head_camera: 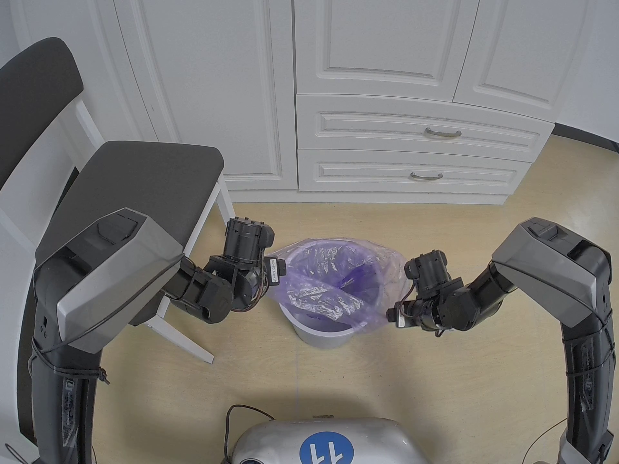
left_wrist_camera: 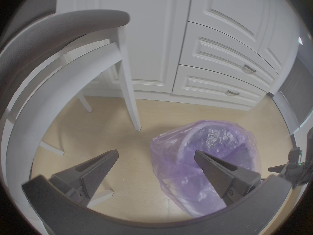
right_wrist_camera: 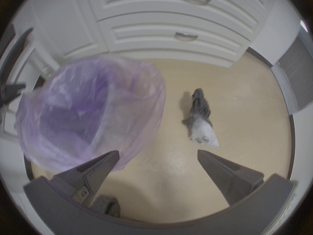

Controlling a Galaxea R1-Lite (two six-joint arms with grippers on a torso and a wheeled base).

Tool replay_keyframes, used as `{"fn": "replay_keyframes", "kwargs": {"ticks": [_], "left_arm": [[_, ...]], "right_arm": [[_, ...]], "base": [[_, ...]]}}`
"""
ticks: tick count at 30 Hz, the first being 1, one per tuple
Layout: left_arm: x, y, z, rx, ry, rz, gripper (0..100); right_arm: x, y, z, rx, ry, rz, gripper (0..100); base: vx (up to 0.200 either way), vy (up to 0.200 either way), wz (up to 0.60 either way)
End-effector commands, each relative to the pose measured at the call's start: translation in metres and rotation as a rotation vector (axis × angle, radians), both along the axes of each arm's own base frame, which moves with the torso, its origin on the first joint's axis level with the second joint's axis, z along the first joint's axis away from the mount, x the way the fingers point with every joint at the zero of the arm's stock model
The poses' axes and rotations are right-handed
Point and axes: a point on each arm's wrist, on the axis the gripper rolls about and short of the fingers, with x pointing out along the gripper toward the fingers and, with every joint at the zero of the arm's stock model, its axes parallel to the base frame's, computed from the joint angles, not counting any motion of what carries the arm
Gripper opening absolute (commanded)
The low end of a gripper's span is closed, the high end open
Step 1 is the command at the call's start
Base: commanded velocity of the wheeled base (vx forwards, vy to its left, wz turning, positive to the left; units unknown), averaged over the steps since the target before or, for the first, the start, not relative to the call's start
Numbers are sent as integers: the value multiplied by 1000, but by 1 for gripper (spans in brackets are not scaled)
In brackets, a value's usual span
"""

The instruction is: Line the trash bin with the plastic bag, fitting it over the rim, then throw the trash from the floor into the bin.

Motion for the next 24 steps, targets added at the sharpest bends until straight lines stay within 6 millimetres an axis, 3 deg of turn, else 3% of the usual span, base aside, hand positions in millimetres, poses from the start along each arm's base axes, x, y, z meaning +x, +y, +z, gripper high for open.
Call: {"fn": "replay_keyframes", "kwargs": {"ticks": [1, 6, 12, 19, 24], "left_arm": [[-3, -6, -2, 31, 5, -45, 100], [-3, -7, -3, 87, 10, -95, 100], [-8, -2, -3, 100, 63, -177, 100], [-14, 5, 2, 154, 79, -208, 100], [-34, 29, 7, 190, 120, -221, 100]], "right_arm": [[-21, 14, -9, -17, 53, 83, 100], [-40, 30, -15, -17, 88, 156, 100], [-65, 51, 1, 41, 60, 252, 100], [-86, 74, 2, 106, 4, 306, 100], [-97, 68, 32, 129, -38, 322, 100]], "base": [[0, 0, 0], [0, 0, 0], [0, 0, 0], [0, 0, 0], [0, 0, 0]]}}
